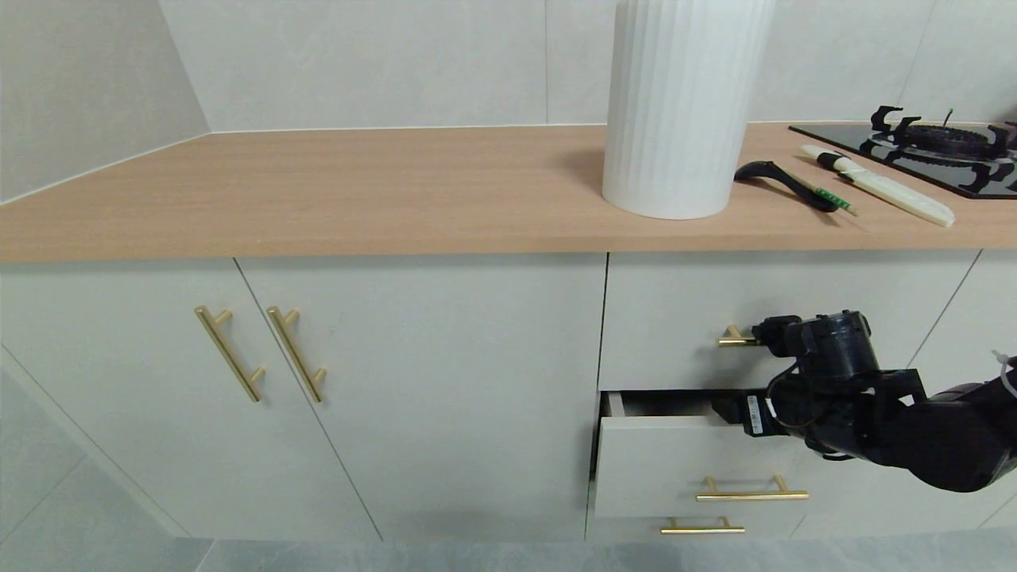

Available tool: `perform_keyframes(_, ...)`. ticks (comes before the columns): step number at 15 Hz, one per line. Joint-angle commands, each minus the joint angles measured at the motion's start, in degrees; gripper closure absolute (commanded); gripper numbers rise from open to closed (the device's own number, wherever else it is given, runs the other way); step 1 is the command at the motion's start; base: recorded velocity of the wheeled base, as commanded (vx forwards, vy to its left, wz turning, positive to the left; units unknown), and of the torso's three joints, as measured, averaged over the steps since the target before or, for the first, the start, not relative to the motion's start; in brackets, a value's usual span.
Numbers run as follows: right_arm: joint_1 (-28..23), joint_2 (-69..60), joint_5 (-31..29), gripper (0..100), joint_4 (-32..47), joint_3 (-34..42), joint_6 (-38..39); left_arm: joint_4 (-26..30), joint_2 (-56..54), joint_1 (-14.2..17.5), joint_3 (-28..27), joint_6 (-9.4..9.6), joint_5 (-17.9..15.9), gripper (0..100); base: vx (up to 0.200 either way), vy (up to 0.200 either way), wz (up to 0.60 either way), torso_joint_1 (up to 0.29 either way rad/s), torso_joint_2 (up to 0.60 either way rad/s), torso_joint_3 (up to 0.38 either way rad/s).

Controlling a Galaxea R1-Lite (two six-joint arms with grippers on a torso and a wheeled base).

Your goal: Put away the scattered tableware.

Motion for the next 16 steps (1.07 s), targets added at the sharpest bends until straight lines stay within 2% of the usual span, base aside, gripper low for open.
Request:
perform_keyframes(1,0.1,-1.3,0.1,0,1.3,-0.2,-0.1,0.0,0.1,0.0,0.0,-0.01,0.0,0,0.000,0.000,0.00,0.000,0.00,0.000)
perform_keyframes(7,0.2,-5.0,0.6,0,9.9,-0.4,-0.5,0.0,0.1,0.0,0.0,-0.01,0.0,0,0.000,0.000,0.00,0.000,0.00,0.000)
perform_keyframes(11,0.2,-5.5,0.7,0,12.2,-0.2,-0.5,0.0,0.1,0.0,0.0,-0.01,0.0,0,0.000,0.000,0.00,0.000,0.00,0.000)
perform_keyframes(16,2.0,-13.1,0.7,0,14.6,8.2,-0.1,0.0,0.1,0.0,0.0,-0.01,0.0,0,0.000,0.000,0.00,0.000,0.00,0.000)
